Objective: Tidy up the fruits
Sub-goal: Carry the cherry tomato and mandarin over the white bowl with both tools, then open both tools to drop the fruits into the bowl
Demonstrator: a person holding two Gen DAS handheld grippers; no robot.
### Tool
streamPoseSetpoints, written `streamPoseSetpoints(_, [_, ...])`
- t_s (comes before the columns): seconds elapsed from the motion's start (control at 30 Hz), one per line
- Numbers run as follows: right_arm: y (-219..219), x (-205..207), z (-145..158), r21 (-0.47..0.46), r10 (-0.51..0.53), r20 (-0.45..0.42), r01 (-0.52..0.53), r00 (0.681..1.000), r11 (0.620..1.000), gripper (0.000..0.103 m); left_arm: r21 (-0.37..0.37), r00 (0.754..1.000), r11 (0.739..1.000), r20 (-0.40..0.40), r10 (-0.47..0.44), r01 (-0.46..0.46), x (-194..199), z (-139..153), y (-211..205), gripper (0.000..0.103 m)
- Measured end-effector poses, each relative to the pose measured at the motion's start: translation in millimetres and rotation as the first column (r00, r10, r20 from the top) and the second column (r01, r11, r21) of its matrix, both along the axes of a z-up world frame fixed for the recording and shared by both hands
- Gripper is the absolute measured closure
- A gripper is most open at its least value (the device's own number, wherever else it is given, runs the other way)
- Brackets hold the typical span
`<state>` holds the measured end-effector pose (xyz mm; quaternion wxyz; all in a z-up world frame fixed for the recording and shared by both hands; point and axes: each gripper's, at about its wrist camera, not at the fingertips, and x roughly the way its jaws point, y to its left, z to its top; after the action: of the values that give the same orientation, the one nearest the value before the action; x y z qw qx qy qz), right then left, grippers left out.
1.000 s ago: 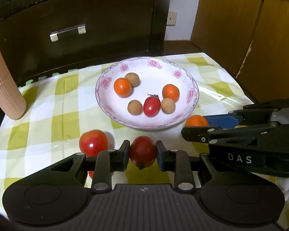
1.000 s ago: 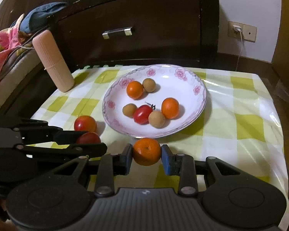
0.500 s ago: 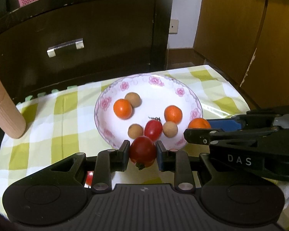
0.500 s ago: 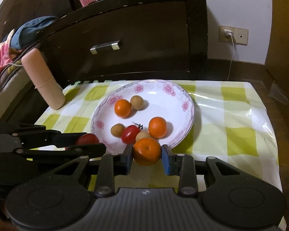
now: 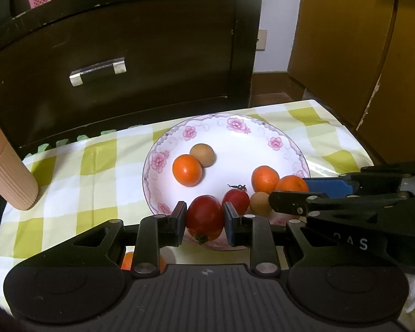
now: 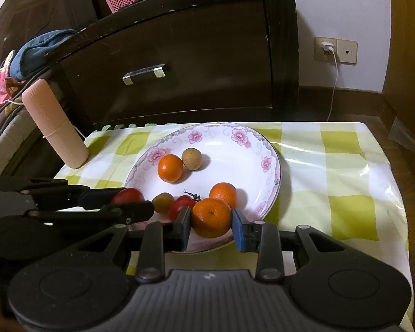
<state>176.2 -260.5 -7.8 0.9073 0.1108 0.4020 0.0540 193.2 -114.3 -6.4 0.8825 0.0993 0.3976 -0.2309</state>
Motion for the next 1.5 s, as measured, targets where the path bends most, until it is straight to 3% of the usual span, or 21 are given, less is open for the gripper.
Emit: streamPoseSetpoints(1.5, [-2, 24, -13, -0.013, -0.023, 0.023, 0.023, 0.999, 1.0, 0.071, 0.016, 0.998, 0.998, 0.004, 0.063, -0.063, 22, -13, -6, 0.069])
